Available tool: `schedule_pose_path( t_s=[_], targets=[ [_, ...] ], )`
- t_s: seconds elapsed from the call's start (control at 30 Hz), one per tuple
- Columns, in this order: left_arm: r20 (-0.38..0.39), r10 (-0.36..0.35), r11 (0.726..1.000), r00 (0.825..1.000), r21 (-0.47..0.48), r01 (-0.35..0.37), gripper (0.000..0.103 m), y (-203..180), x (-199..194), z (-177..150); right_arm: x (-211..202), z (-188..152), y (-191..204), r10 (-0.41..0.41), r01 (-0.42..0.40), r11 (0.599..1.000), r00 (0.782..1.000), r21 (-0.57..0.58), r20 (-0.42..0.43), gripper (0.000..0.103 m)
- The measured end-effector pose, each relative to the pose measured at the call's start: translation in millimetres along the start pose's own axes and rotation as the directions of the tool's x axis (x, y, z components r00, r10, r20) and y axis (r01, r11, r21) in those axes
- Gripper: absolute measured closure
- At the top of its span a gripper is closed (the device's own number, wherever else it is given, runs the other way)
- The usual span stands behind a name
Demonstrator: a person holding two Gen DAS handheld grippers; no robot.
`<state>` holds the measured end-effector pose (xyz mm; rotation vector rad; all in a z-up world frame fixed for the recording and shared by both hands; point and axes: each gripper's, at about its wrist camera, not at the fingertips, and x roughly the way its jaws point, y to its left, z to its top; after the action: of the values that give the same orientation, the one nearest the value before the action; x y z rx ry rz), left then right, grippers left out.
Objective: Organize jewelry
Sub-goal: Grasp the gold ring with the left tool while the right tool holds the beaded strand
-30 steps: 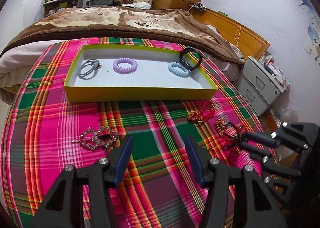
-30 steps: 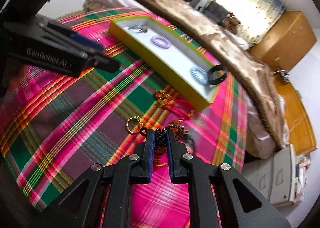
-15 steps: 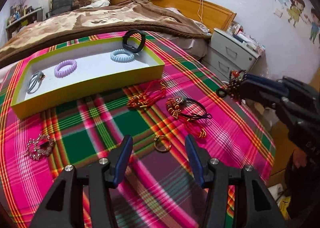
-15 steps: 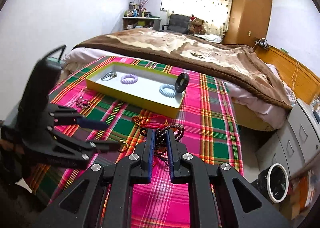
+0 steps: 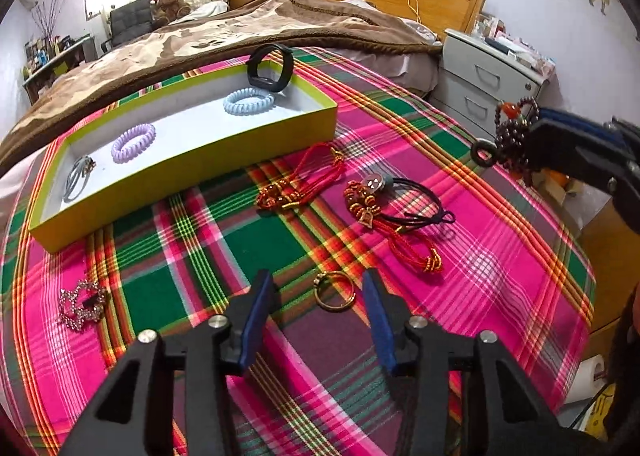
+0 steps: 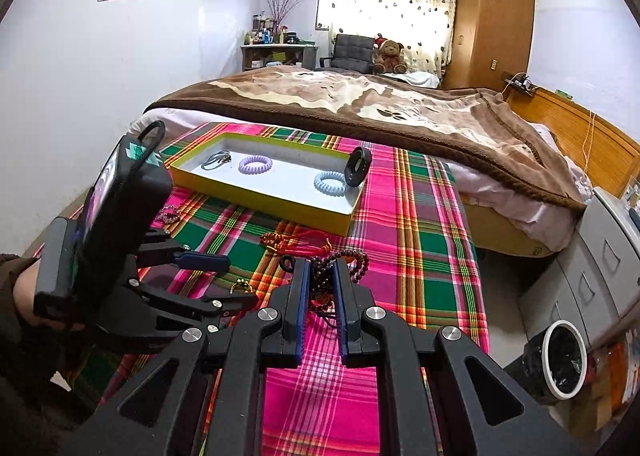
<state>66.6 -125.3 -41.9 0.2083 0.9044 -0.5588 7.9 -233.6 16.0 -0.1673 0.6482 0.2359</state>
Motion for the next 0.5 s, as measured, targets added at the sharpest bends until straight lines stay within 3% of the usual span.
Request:
schedule_pose_path(
  t_s=[0.17,0.27,0.37,0.5],
  targets=[
    [0.0,-0.02,1.0,1.0,-0.007,0.02,0.08,1,0,2,2,-2,-2,0.002,-0.002,1.0,1.0,0.003,-0.006,0.091],
    [0.001,-0.025,0.999,1.0,-0.027,0.025,0.08,5,-1,1,3,-2,-4,0.006,-0.006,1.0,1.0,0.013,-0.004,0.091],
    [0.008,-0.012,0.999,1.0,-0.031,0.013,0.096,7,-3,2,4,-2,-5,0.004,-0.004,1.0,1.0,0.017,-0.004,0.091],
    [0.006,-0.029,0.998,1.0,-0.059,0.03,0.096,14,-4,2,9,-1,-4,0.01,-0.009,1.0,1.0,0.021,-0.011,0.091]
  ],
)
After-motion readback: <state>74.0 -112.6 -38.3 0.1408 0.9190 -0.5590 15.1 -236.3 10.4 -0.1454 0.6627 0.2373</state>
